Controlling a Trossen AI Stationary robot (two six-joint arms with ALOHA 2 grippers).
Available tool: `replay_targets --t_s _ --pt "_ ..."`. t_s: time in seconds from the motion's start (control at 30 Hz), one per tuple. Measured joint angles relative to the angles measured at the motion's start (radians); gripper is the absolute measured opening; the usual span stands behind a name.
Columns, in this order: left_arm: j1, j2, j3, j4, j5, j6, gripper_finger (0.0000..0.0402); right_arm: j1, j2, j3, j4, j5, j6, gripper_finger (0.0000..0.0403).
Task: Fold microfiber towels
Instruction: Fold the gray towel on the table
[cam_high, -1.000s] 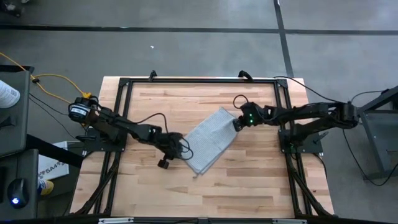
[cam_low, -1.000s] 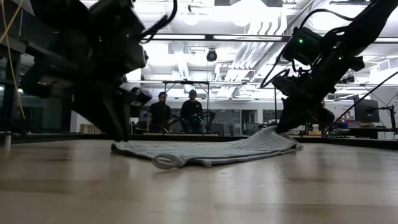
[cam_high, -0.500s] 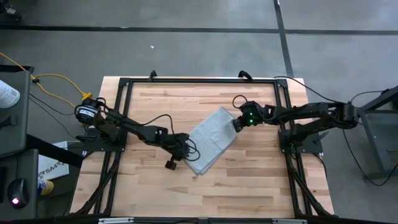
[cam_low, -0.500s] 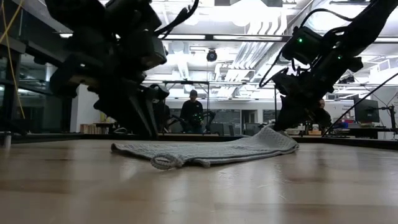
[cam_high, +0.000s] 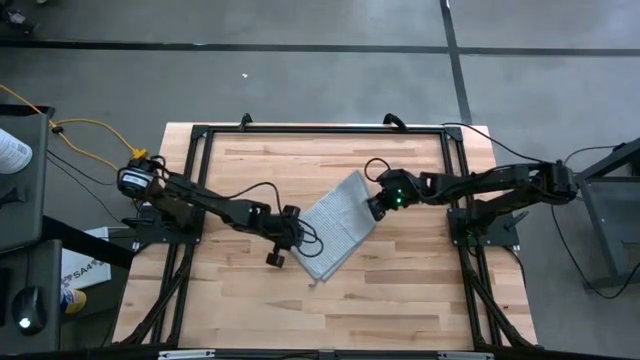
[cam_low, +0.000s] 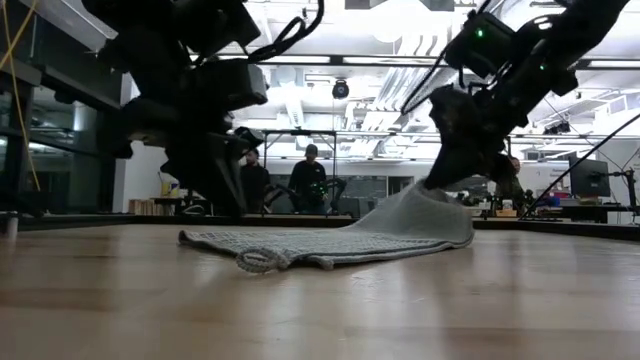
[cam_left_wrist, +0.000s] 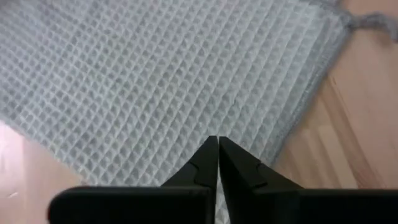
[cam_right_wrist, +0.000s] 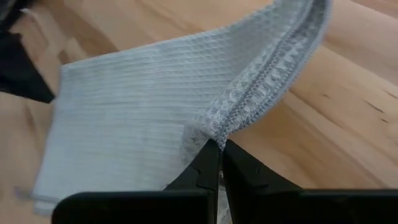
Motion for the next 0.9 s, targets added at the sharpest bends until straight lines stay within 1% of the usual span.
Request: replay_targets --t_s 0.07,0.27,0.53,0.77,0.9 --pt "0.0 -0.015 0.0 -0.01 -0.005 0.002 0.0005 0.013 0.0 0.013 0.001 0.0 0.009 0.0004" --pt "0.0 -0.049 -0.001 -0.079 -0.014 0.04 0.0026 0.053 0.0 0.037 -0.006 0.0 0.048 0.0004" --pt "0.0 -0.065 0.0 -0.105 -0.156 0.026 0.0031 0.123 0.0 0.039 -0.003 0.014 0.1 0.0004" --pt "0.0 -0.077 0.0 -0.108 -0.163 0.027 0.0031 0.146 0.0 0.039 0.003 0.02 0.104 0.0004" --pt "0.0 -0.077 0.0 -0.11 -0.164 0.026 0.0031 0.13 0.0 0.039 0.002 0.054 0.092 0.0004"
